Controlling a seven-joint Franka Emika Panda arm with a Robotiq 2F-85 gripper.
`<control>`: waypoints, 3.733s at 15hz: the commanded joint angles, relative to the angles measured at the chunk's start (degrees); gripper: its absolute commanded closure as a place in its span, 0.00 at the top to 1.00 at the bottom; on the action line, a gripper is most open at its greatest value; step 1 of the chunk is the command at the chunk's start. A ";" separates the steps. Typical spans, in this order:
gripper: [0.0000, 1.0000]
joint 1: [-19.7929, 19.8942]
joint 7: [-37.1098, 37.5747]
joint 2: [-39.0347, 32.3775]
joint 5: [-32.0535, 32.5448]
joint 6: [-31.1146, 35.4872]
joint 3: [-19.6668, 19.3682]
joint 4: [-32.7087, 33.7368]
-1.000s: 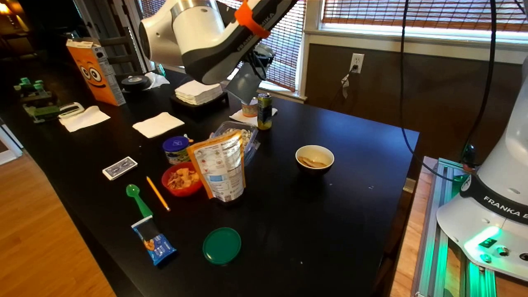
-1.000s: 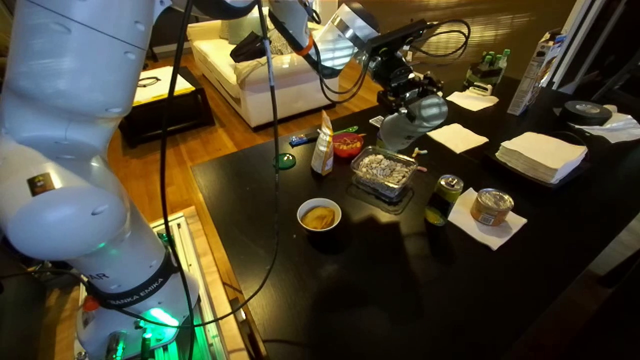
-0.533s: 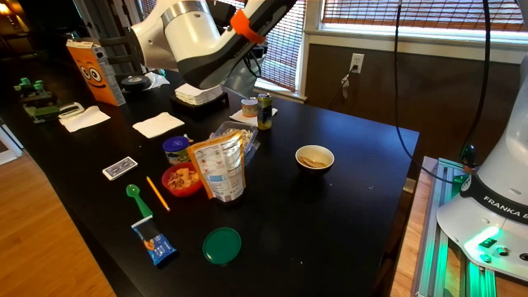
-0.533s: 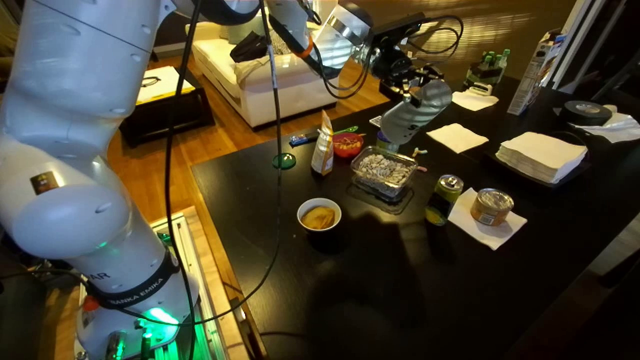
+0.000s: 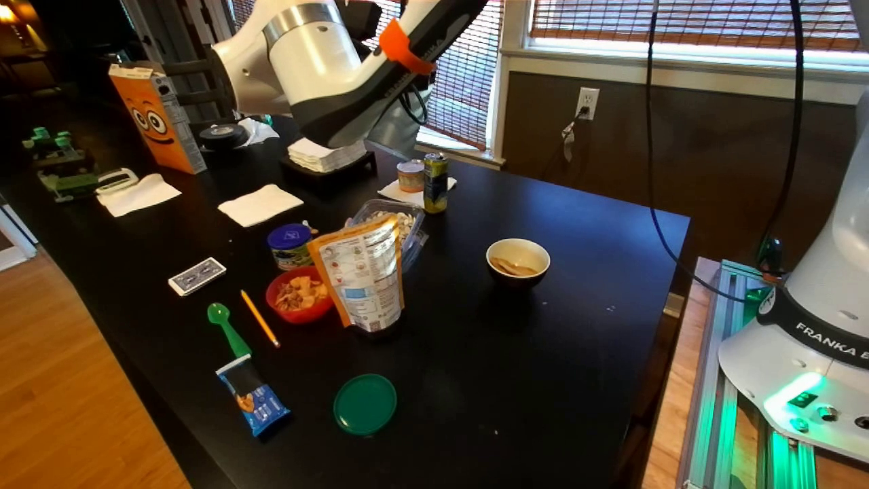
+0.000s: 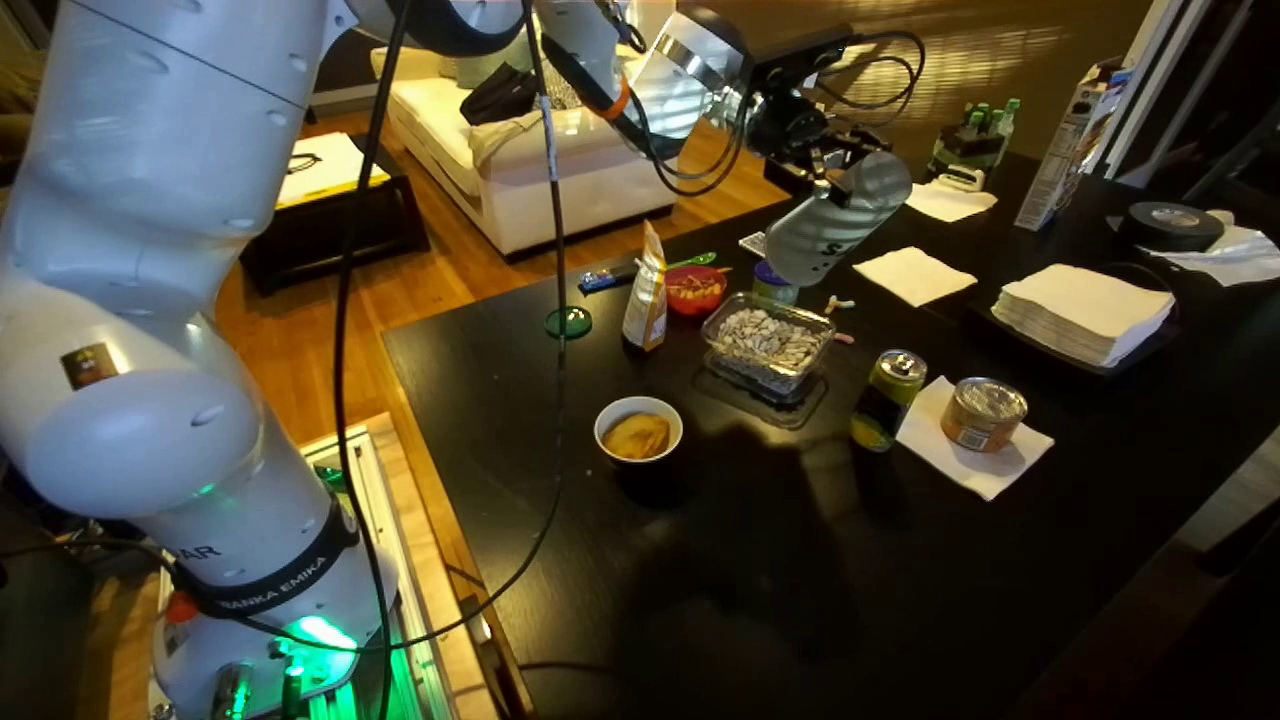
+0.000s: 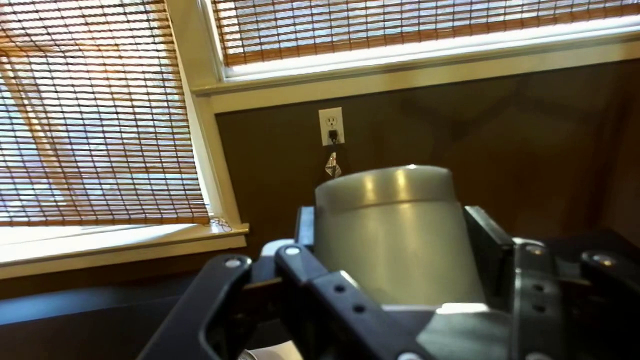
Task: Pour the contents in the grey cup in the clear bowl.
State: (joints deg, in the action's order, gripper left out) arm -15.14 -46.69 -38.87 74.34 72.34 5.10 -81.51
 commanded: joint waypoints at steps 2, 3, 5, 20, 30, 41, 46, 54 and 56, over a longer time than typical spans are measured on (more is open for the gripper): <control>0.48 3.56 -0.53 4.12 -2.56 4.75 2.44 -2.66; 0.48 4.69 -0.18 5.16 -4.06 6.90 3.02 -3.55; 0.48 7.15 0.71 7.99 -7.06 12.71 3.97 -6.46; 0.48 21.43 -2.62 22.97 -25.49 67.30 0.36 -34.99; 0.48 26.15 -24.30 21.67 -51.37 81.46 0.74 -42.07; 0.73 30.26 -47.40 19.18 -74.97 90.05 5.60 -44.40; 0.73 32.79 -51.35 18.23 -78.99 90.19 8.45 -44.33; 0.48 33.87 -52.06 18.47 -80.57 89.92 9.23 -44.75; 0.48 36.91 -55.21 19.10 -85.24 90.04 12.18 -46.12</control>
State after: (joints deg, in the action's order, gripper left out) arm 19.06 -97.51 -20.79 -4.85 162.49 14.68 -125.95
